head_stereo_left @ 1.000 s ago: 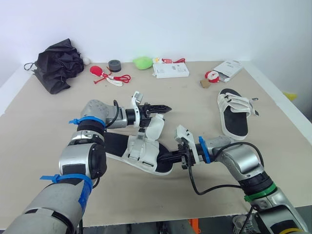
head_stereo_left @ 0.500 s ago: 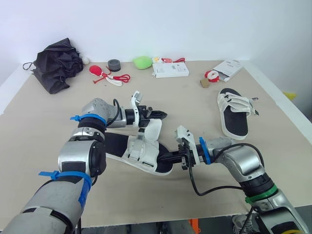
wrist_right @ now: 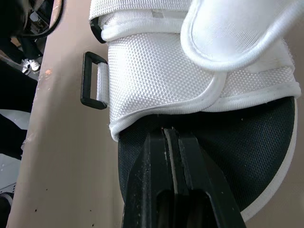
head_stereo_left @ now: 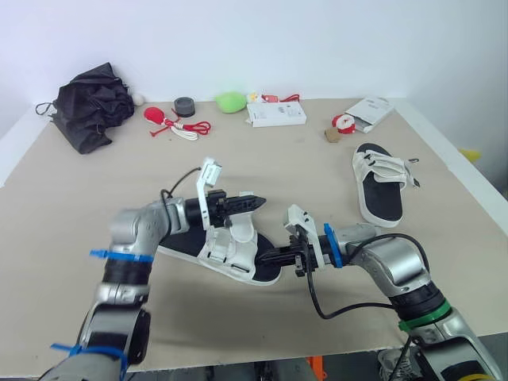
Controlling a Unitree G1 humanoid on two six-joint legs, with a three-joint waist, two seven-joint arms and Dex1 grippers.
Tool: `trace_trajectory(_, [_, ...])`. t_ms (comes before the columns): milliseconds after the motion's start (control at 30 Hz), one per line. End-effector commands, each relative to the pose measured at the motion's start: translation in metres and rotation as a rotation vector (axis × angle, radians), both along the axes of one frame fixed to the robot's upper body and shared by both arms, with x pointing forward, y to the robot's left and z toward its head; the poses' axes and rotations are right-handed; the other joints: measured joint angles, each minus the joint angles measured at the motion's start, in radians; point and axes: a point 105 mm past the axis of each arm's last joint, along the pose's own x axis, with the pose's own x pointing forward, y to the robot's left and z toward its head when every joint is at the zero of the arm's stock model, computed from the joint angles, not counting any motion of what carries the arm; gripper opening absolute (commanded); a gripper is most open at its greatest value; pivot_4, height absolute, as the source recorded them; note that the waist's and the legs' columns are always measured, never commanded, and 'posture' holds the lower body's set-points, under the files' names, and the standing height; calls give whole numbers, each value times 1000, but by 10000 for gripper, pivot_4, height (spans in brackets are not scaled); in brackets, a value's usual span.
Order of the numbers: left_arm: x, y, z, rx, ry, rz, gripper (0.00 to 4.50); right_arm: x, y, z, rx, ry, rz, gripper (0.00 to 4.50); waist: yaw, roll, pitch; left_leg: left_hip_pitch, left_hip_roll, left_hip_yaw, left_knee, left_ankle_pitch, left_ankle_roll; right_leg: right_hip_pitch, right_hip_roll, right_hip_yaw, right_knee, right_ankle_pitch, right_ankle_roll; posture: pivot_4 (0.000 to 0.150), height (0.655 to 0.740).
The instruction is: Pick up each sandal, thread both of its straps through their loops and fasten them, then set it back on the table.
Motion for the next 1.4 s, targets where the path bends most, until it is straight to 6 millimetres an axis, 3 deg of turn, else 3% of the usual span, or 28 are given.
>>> trace_trajectory(33, [-5,-1,17,32,-337,4,205,-1,-11,-16,-58,51,-35,0,9,0,0,1,0,0,0,0,1,1,0,0,0,0,0,1500,7400])
trace_trajectory(200, [-7,3,19,111,-811,12,205,-3,-11,-17,-60,59,-23,0,21,0,0,-1,0,1,0,1,3,1,1,1,-4,2,-2,1500,7400])
trace_trajectory(467, [-54,14,-7,186,-1407,-407,205,-5,-8,-18,-61,64,-6,0,20,1,-1,-3,2,2,0,-3,8,-1,3,0,-6,2,-1,1500,7400])
trace_trajectory(633, [-73,19,-11,166,-1752,-490,205,-5,-6,-19,-63,64,5,0,21,3,-2,-3,4,3,0,-3,8,-1,5,1,-7,2,-1,1500,7400])
trace_trajectory(900, [-74,30,-26,204,-1884,-552,205,-2,-4,-18,-60,60,18,0,21,3,-2,-6,1,3,3,-4,9,-2,4,0,-7,2,3,1500,7400])
trace_trajectory(1033, [-60,35,-38,329,-1868,-613,205,1,-1,-17,-58,55,29,0,22,3,-2,-6,1,3,6,-4,10,-1,4,-1,-7,4,5,1500,7400])
trace_trajectory(1200, [-39,33,-37,442,-1855,-654,205,3,0,-16,-54,51,34,0,22,3,-2,-6,3,3,8,-3,11,-1,5,-1,-6,5,5,1500,7400])
trace_trajectory(1333, [-21,37,-48,641,-1796,-827,205,3,-1,-17,-57,51,32,0,21,3,-2,-7,3,3,8,-3,11,-2,6,-1,-6,5,5,1500,7400])
trace_trajectory(1400, [-22,35,-49,651,-1811,-874,205,4,-1,-17,-57,50,31,0,20,3,-2,-7,3,4,8,-3,11,-2,7,-1,-6,5,5,1500,7400])
